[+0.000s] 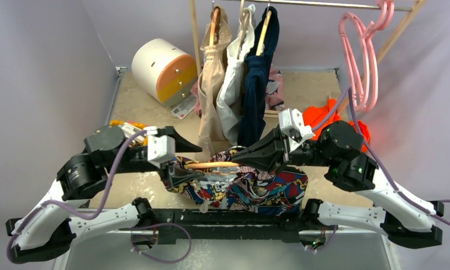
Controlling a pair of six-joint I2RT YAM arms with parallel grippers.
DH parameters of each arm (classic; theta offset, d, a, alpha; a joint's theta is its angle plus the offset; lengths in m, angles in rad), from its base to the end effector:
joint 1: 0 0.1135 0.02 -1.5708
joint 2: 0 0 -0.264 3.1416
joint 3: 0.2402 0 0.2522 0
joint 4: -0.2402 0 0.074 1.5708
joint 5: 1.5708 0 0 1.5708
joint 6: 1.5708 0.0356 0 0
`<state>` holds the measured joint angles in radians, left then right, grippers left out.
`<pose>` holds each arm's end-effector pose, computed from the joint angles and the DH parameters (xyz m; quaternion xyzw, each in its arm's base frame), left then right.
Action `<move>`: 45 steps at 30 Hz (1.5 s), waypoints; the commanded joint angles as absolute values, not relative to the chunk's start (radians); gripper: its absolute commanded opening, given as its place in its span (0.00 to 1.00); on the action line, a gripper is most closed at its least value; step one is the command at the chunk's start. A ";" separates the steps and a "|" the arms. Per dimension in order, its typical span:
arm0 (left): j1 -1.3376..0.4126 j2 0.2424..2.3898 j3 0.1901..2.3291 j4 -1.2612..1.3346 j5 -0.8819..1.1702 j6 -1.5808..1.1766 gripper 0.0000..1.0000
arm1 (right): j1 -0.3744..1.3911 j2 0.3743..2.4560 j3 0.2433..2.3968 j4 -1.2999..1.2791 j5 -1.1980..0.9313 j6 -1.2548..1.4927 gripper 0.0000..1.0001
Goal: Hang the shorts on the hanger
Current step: Hang the shorts on the hanger.
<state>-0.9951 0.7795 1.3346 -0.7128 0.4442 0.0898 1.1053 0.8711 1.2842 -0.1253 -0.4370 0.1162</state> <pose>0.0490 -0.1036 0.4625 0.5055 0.5616 -0.4276 0.4962 0.0548 0.1427 0.4989 -0.4301 0.4317 0.5548 0.5664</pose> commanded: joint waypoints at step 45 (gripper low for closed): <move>-0.994 0.662 1.314 -0.525 0.208 -0.022 0.00 | 1.108 0.875 1.369 -0.224 -0.060 0.072 0.60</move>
<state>-0.9962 0.6880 1.2808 -0.6121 0.2878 -0.0154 1.1053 0.8581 1.3407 -0.2031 -0.1642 0.0948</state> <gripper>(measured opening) 0.129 0.594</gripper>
